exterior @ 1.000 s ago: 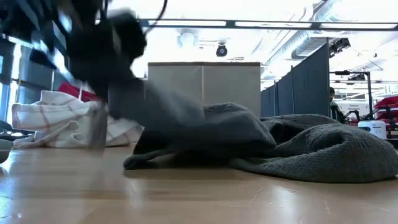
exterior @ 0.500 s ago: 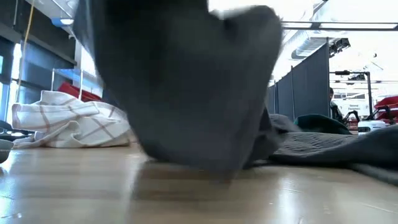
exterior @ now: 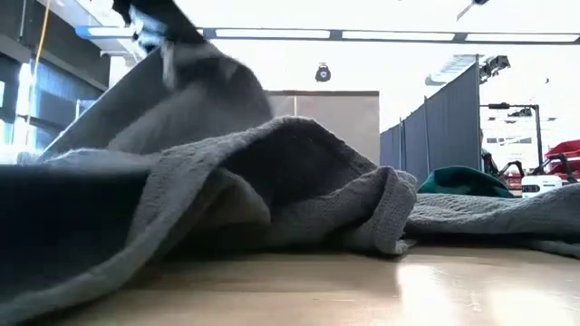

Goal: Fold towel
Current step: Fold the dark grey towel

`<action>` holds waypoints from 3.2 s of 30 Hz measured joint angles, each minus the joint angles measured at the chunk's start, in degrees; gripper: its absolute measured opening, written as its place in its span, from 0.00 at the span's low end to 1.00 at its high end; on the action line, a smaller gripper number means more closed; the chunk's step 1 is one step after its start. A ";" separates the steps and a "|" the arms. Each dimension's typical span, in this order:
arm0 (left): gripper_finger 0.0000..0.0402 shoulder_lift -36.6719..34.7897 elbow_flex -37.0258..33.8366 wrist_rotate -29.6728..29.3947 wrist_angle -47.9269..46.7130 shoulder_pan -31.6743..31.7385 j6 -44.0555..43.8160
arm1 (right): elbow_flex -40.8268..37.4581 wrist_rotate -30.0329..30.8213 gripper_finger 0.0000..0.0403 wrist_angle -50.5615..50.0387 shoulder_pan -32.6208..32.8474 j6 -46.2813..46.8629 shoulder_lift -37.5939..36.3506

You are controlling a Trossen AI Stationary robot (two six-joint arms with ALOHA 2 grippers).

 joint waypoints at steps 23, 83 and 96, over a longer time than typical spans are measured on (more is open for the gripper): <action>0.00 3.86 0.00 -11.10 -32.18 -5.33 -21.48 | 18.47 -5.36 0.51 -3.18 -5.40 -34.60 25.43; 0.00 3.88 -6.47 -6.31 -34.56 -18.04 -37.51 | 19.81 -21.87 0.47 -53.67 -8.59 39.37 11.98; 0.00 3.86 -6.45 -8.46 -33.58 -21.24 -36.23 | -13.39 -16.17 0.38 -9.76 -9.62 52.36 -16.58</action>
